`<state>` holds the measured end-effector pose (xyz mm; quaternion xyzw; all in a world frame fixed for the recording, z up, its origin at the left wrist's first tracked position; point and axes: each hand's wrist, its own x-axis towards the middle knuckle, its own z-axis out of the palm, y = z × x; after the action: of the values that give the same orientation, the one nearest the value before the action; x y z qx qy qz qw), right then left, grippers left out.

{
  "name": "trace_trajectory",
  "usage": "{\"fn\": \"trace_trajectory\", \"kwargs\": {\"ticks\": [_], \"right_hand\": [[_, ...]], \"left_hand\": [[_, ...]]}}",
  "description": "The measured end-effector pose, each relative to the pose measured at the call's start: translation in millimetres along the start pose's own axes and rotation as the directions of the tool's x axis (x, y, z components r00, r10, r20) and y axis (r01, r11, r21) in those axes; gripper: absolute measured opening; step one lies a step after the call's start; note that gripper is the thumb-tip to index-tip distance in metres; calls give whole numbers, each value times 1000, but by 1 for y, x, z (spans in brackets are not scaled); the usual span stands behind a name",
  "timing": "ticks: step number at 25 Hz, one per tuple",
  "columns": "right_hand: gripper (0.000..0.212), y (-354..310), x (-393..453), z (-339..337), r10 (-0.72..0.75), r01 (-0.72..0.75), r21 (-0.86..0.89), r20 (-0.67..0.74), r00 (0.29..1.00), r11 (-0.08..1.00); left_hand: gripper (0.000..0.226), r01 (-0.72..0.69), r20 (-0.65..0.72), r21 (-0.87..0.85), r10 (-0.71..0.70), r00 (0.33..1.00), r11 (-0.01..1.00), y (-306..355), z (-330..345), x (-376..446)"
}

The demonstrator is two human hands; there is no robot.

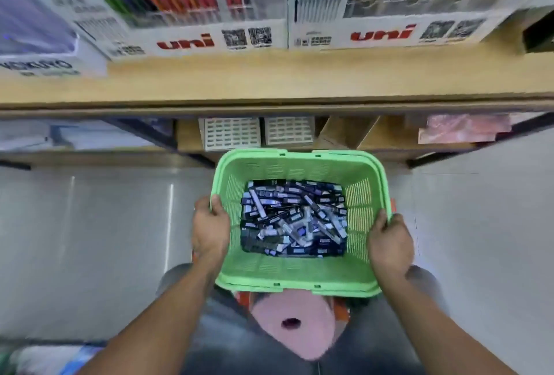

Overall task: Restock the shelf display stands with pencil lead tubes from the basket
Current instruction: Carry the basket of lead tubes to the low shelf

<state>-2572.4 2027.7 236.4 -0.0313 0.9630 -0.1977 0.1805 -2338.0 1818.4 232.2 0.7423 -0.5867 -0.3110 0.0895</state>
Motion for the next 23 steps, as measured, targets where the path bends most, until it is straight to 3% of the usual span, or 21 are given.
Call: {"fn": "trace_trajectory", "kwargs": {"ticks": [11,17,23], "right_hand": [[49,52,65,210,10,-8,-163,15,1000,987],[62,69,102,302,18,-25,-216,-36,999,976],[67,84,134,343,53,-70,-219,-85,995,973]], "left_hand": [[43,70,-73,65,-65,995,995,-123,144,96],[38,126,-124,84,-115,986,989,-153,216,152],[52,9,-72,188,5,997,982,-175,262,182]]}}
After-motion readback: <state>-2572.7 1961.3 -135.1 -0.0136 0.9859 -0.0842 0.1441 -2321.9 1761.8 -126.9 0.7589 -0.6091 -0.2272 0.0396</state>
